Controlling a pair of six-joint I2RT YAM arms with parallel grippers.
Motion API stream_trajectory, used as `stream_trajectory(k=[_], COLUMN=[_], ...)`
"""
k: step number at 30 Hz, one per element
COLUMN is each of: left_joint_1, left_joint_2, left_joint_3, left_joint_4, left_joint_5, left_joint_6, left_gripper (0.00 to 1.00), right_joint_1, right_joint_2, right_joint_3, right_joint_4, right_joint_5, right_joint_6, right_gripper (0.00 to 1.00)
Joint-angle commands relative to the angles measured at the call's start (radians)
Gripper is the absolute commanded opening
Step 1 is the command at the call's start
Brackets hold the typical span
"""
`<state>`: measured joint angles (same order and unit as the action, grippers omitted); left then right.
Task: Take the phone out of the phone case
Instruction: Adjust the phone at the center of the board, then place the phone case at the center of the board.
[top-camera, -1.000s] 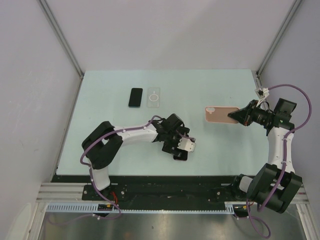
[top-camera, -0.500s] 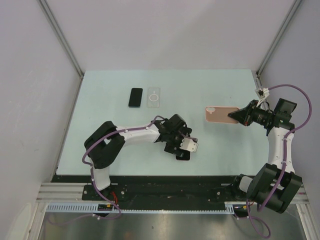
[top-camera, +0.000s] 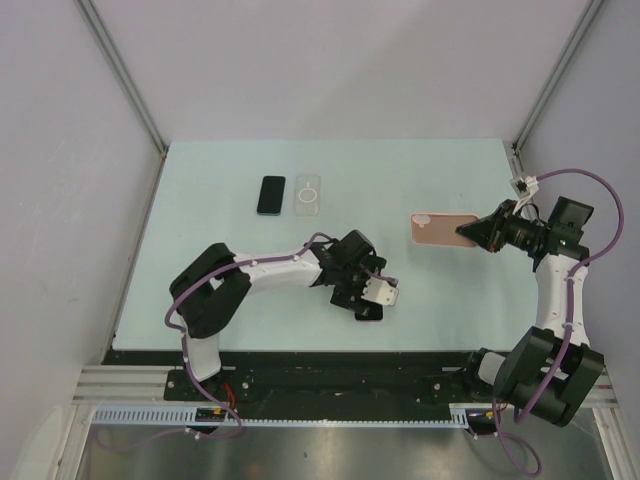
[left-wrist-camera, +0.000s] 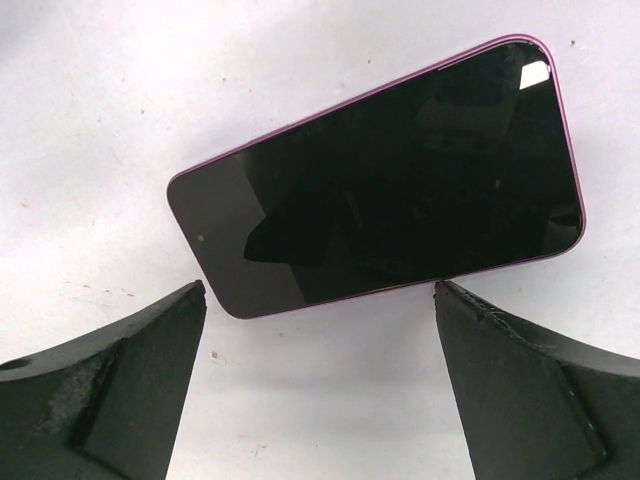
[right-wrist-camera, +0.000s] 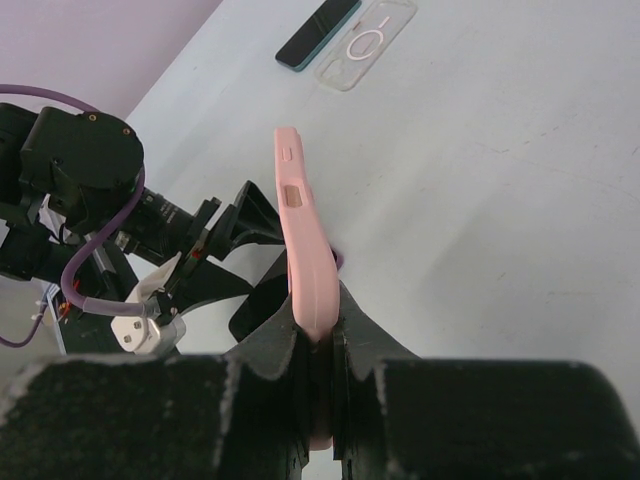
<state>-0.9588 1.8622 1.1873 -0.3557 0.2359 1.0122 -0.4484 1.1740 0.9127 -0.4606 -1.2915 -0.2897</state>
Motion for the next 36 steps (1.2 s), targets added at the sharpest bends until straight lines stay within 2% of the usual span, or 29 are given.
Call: stream_trajectory(k=[1, 5, 9, 13, 17, 20, 24, 27, 34, 36], left_joint_1=[-0.005, 0.018, 0.037, 0.058, 0.058, 0.058, 0.057, 0.058, 0.055, 0.055], left_joint_2=[-0.081, -0.237, -0.323, -0.348, -0.333, -0.317, -0.293, -0.275, -0.222, -0.201], left_joint_3=[-0.006, -0.02, 0.001, 0.043, 0.063, 0.086, 0.123, 0.143, 0.152, 0.155], left_joint_4=[-0.002, -0.002, -0.002, -0.002, -0.006, -0.032, -0.058, -0.081, -0.092, -0.092], left_joint_5=[-0.017, 0.002, 0.034, 0.065, 0.085, 0.123, 0.198, 0.276, 0.37, 0.402], left_joint_6=[0.008, -0.007, -0.049, -0.129, -0.178, -0.195, -0.253, -0.299, -0.394, -0.423], left_gripper=[1.0, 1.0, 1.0, 1.0, 1.0, 1.0, 1.0, 1.0, 1.0, 0.95], right_joint_1=[-0.006, 0.005, 0.053, 0.12, 0.279, 0.349, 0.526, 0.598, 0.62, 0.62], right_joint_2=[-0.024, -0.019, -0.031, -0.027, -0.008, 0.016, 0.045, 0.055, 0.049, 0.039], right_joint_3=[0.034, 0.034, 0.034, 0.034, 0.034, 0.035, 0.034, 0.034, 0.034, 0.034], right_joint_4=[-0.029, -0.061, -0.119, -0.189, -0.271, -0.25, -0.269, -0.213, -0.176, -0.159], right_joint_5=[-0.017, 0.012, 0.055, 0.089, 0.196, 0.244, 0.343, 0.385, 0.351, 0.331], right_joint_6=[-0.035, -0.095, -0.216, -0.326, -0.466, -0.453, -0.522, -0.481, -0.444, -0.43], right_gripper=[0.0, 0.0, 0.0, 0.0, 0.0, 0.0, 0.0, 0.0, 0.0, 0.0])
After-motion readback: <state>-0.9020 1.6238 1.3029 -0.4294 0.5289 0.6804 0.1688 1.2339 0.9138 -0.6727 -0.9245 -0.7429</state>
